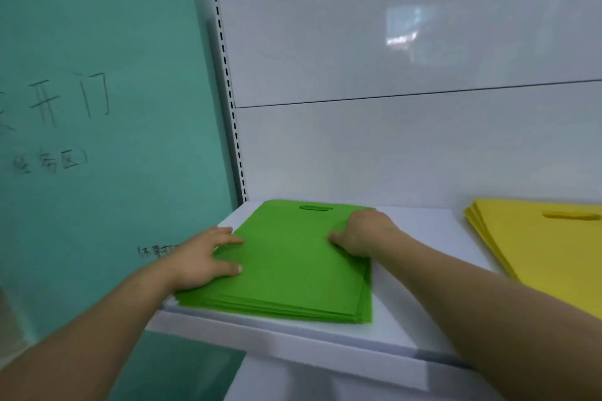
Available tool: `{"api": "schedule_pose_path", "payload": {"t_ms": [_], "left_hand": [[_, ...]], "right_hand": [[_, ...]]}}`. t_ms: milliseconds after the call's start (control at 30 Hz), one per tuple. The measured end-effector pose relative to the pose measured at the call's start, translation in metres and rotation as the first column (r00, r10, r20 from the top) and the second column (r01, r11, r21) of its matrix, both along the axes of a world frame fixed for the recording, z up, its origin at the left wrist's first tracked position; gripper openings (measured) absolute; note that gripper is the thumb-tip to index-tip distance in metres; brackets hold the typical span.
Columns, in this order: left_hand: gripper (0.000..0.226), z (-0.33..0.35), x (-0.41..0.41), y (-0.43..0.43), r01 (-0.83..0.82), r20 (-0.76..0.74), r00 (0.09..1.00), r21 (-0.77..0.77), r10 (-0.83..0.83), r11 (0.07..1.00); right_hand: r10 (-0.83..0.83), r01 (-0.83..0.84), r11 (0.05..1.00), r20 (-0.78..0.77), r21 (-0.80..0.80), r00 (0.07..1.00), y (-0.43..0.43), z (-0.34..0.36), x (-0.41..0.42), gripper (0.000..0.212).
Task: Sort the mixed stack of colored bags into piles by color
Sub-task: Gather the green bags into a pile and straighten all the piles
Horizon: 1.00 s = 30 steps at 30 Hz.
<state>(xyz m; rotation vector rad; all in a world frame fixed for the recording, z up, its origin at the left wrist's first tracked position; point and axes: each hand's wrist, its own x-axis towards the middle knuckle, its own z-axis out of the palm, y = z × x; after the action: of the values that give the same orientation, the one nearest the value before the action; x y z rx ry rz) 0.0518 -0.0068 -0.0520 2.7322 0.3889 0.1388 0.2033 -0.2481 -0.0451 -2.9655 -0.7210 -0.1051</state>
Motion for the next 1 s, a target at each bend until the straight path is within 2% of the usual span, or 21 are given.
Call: {"api": "schedule_pose_path", "payload": {"t_ms": [100,200,300,367,500,667,800,867,933,1000], "left_hand": [[0.051,-0.009,0.006,0.01,0.063,0.016,0.998,-0.099,-0.062,0.993],[0.076,-0.019,0.008,0.017,0.095,0.062,0.994,-0.118,-0.088,0.988],[0.083,-0.022,0.011,0.02,0.113,0.089,0.991,-0.122,-0.102,0.986],[0.083,-0.022,0.01,0.02,0.123,0.097,0.989,-0.103,-0.113,0.987],[0.072,-0.021,0.011,0.02,0.118,0.093,0.989,-0.063,-0.112,0.991],[0.078,-0.02,0.008,0.019,0.116,0.096,0.99,-0.092,-0.107,0.989],[0.073,-0.013,0.003,0.017,0.098,0.093,0.991,-0.069,-0.092,0.993],[0.064,-0.005,-0.001,0.014,0.136,0.197,0.976,-0.234,-0.09,0.963],[0.048,0.004,-0.003,0.007,0.229,0.362,0.93,-0.449,-0.058,0.863],[0.044,0.017,-0.004,-0.003,0.302,0.477,0.879,-0.526,-0.018,0.795]], "right_hand": [[-0.122,0.122,0.992,-0.011,0.017,0.993,0.002,-0.002,-0.005,0.069],[-0.226,0.229,0.971,-0.039,0.073,0.973,0.004,-0.004,-0.011,0.079],[-0.292,0.308,0.924,-0.102,0.225,0.951,0.003,-0.011,-0.015,0.08],[-0.295,0.317,0.877,-0.116,0.362,0.948,0.002,-0.017,-0.018,0.072],[-0.262,0.229,0.833,-0.007,0.504,0.965,-0.002,-0.022,-0.024,0.051],[-0.152,-0.044,0.771,0.252,0.635,0.956,0.001,-0.01,-0.035,0.042],[-0.164,-0.243,0.61,0.42,0.754,0.892,-0.001,0.011,-0.054,0.037],[-0.212,-0.292,0.543,0.465,0.787,0.859,-0.005,0.025,-0.064,0.035],[-0.275,-0.285,0.492,0.457,0.823,0.846,-0.016,0.038,-0.071,0.034],[-0.332,-0.268,0.44,0.433,0.857,0.838,-0.03,0.049,-0.078,0.033]]}}
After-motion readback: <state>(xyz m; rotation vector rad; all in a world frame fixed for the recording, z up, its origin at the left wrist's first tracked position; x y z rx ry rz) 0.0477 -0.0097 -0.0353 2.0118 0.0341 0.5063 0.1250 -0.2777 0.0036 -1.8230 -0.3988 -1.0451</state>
